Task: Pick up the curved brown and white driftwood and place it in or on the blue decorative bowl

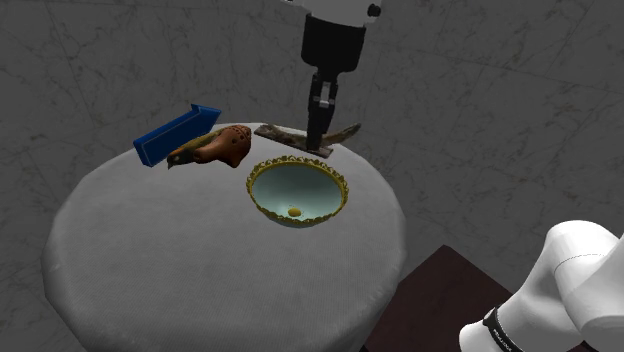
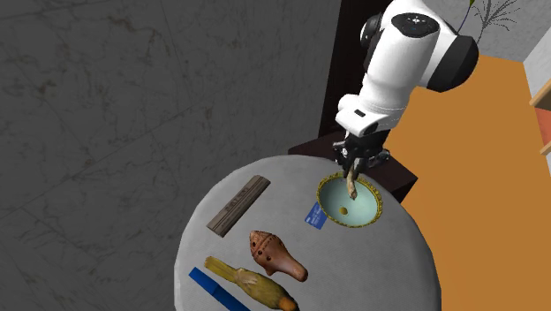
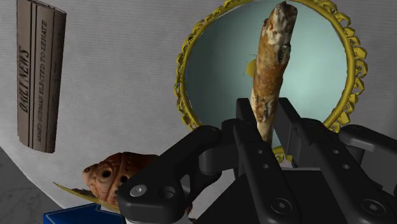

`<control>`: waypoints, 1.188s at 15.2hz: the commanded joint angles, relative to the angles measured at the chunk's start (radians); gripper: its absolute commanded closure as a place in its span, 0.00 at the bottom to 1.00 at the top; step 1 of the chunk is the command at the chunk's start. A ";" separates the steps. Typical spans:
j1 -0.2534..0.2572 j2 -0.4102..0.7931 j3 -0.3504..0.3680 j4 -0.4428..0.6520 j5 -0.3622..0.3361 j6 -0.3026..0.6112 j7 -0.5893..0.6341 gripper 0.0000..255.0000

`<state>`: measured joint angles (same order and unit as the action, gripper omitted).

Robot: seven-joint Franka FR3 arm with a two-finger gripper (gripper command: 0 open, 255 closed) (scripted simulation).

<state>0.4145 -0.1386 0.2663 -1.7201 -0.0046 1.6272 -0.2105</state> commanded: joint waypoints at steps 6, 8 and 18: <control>0.011 0.000 0.016 -0.076 0.001 0.076 0.029 1.00; 0.012 -0.003 0.016 -0.107 0.002 0.103 0.029 1.00; 0.012 -0.008 0.016 -0.169 0.003 0.161 0.029 1.00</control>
<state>0.4268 -0.1465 0.2823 -1.8891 -0.0013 1.7883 -0.1811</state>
